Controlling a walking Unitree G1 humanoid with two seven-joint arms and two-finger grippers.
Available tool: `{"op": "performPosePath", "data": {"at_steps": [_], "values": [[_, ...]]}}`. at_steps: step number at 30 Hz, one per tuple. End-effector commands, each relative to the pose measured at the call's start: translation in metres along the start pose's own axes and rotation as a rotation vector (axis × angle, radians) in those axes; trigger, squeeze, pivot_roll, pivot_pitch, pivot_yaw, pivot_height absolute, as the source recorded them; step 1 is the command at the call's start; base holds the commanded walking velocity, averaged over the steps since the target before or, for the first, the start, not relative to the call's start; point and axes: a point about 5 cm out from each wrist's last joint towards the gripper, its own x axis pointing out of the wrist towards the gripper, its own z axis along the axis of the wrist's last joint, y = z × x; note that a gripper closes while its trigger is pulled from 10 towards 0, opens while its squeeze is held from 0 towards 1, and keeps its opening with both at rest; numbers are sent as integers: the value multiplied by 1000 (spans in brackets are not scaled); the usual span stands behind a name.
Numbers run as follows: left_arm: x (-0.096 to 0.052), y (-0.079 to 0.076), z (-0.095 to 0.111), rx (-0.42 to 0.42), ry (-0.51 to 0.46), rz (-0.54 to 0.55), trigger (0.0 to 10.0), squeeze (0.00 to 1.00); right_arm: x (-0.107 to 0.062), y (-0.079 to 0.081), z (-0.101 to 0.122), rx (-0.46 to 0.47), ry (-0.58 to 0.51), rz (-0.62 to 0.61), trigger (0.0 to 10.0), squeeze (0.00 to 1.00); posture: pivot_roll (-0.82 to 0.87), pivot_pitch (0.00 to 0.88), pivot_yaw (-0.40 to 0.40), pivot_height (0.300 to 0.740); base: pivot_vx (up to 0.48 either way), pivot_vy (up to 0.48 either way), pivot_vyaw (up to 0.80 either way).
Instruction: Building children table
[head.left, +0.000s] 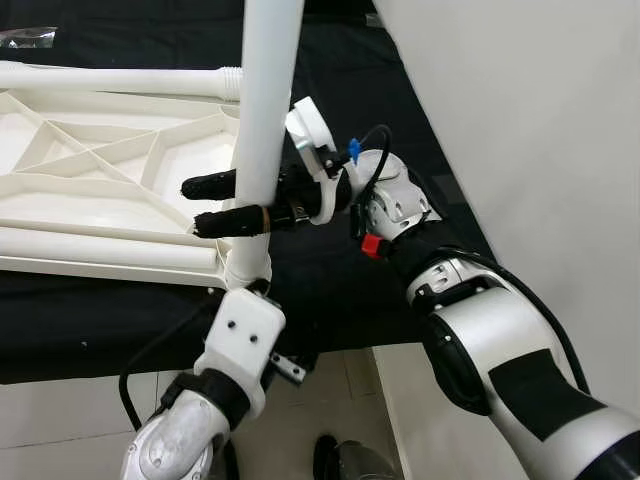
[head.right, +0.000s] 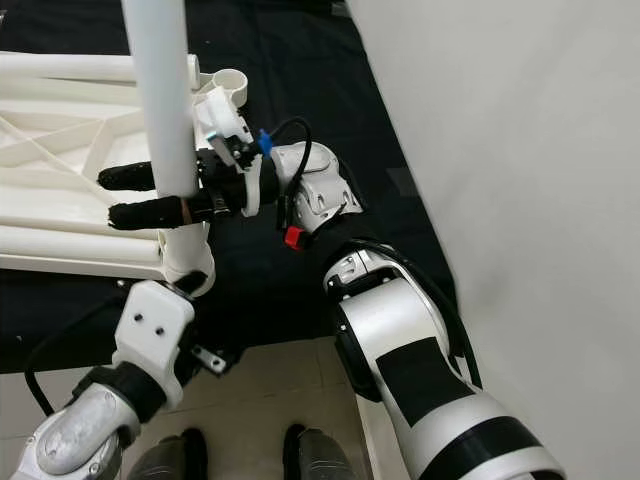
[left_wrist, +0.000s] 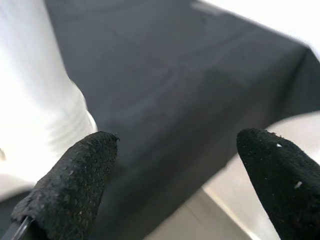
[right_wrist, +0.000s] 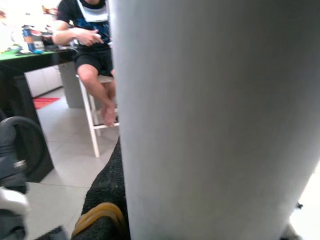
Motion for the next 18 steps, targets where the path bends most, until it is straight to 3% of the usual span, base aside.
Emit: {"op": "performPosePath", "data": {"at_steps": [1, 5, 11, 15, 16, 18], "values": [[-3, -1, -2, 5, 4, 2, 10000, 0, -7, 5, -37, 45, 261, -75, 10000, 0, 175, 292, -143, 740, 0, 0, 0], [-2, 1, -4, -12, 11, 28, 10000, 0, -13, 0, -44, 53, 338, -196, 10000, 0, 171, 283, -145, 740, 0, 0, 0], [-1, 1, -8, -2, 17, 26, 10000, 0, -19, -6, -44, 23, 342, -317, 10000, 0, 166, 273, -146, 740, 0, 0, 0], [-1, 2, -10, 0, 22, 28, 10000, 0, -21, -7, -37, -12, 300, -320, 10000, 0, 163, 271, -146, 740, 0, 0, 0], [-2, 2, -12, 1, 28, 28, 10000, 0, -19, -7, -28, -32, 233, -278, 10000, 0, 160, 267, -143, 740, 0, 0, 0], [-2, 1, -13, 0, 30, 27, 10000, 0, -18, -6, -24, -45, 224, -235, 10000, 0, 161, 264, -147, 740, 0, 0, 0]]}}
